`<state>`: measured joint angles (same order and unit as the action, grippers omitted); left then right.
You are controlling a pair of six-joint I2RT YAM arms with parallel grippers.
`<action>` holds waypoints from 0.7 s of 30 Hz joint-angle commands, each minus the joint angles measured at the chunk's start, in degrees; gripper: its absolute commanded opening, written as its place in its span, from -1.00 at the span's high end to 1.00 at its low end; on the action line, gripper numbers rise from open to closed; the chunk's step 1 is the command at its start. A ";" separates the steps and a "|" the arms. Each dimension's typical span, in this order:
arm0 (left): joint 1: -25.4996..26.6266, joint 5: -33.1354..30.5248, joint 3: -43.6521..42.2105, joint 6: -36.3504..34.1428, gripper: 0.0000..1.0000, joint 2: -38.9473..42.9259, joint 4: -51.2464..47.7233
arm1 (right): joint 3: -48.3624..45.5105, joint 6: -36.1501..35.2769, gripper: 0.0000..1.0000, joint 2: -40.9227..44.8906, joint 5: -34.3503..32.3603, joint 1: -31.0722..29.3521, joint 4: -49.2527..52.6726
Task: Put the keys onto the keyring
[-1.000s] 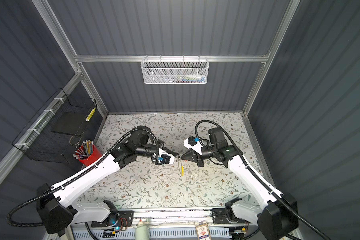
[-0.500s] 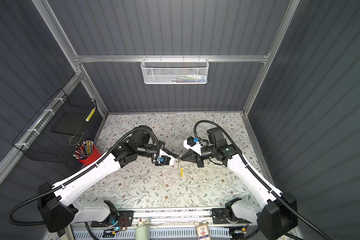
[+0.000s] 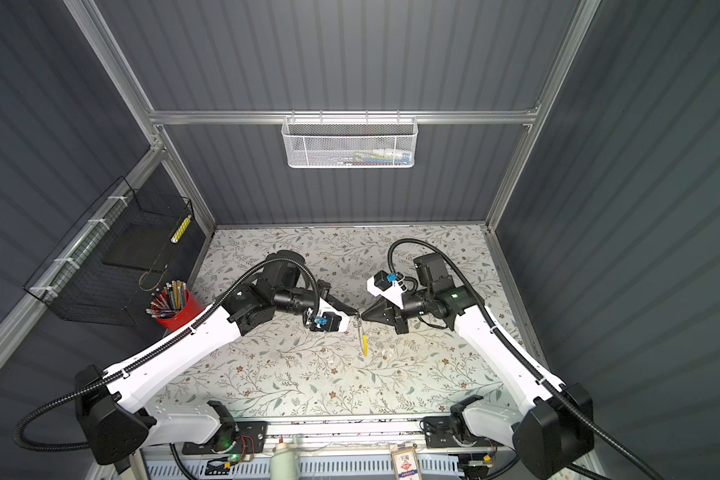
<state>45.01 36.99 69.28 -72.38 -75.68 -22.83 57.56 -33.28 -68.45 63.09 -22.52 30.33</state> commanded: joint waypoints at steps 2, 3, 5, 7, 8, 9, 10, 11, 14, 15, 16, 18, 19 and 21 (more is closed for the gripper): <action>0.66 -0.56 0.32 -1.92 1.00 -0.35 -3.22 | -1.56 5.34 1.00 2.18 3.87 1.42 -7.47; 0.63 -0.89 0.17 -2.27 1.00 -0.35 -3.39 | -1.89 5.84 1.00 2.48 4.09 1.60 -7.74; 0.69 -1.04 0.00 -2.44 1.00 -0.35 -3.42 | -1.86 6.11 1.00 2.76 4.22 1.79 -7.74; 0.77 -1.05 -0.02 -2.74 1.00 -0.35 -3.40 | -1.75 6.16 1.00 2.81 4.23 1.94 -7.77; 0.86 -1.20 -0.15 -2.75 1.00 -0.35 -3.44 | -1.69 6.20 1.00 2.88 4.21 1.97 -7.72; 0.92 -1.33 -0.19 -2.89 1.00 -0.35 -3.44 | -1.79 6.25 1.00 3.03 4.21 2.05 -9.17; 0.95 -1.31 -0.19 -2.94 1.00 -0.35 -3.42 | -1.92 6.66 1.00 3.08 4.11 2.06 -9.89; 0.95 -1.32 -0.20 -2.85 1.00 -0.26 -3.40 | -1.93 6.82 1.00 3.07 4.16 2.17 -10.02; 0.95 -1.65 -0.18 -1.72 1.00 -0.26 -2.90 | -2.05 6.82 1.00 3.23 3.66 2.23 -10.35; 0.92 -1.82 -0.30 -0.98 1.00 -0.26 -2.39 | -2.33 7.19 1.00 3.40 3.37 2.26 -11.11; 0.95 -1.90 -0.60 0.01 1.00 -0.26 -1.60 | -2.97 8.15 1.00 3.88 3.16 2.32 -12.68; 0.93 -1.92 -1.06 1.81 1.00 -0.35 -0.29 | -4.81 10.47 1.00 5.47 2.86 2.64 -16.74; 0.94 -1.92 -1.30 2.79 1.00 -0.43 0.27 | -5.85 11.83 1.00 6.23 2.74 2.80 -19.10; 0.95 -1.92 -1.74 5.07 1.00 -0.51 1.84 | -6.88 13.27 1.00 6.83 2.51 2.93 -21.38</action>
<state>45.47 34.15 68.75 -71.40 -75.66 -21.47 51.64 -23.79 -63.33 65.54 -20.25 16.67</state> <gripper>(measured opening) 0.047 0.047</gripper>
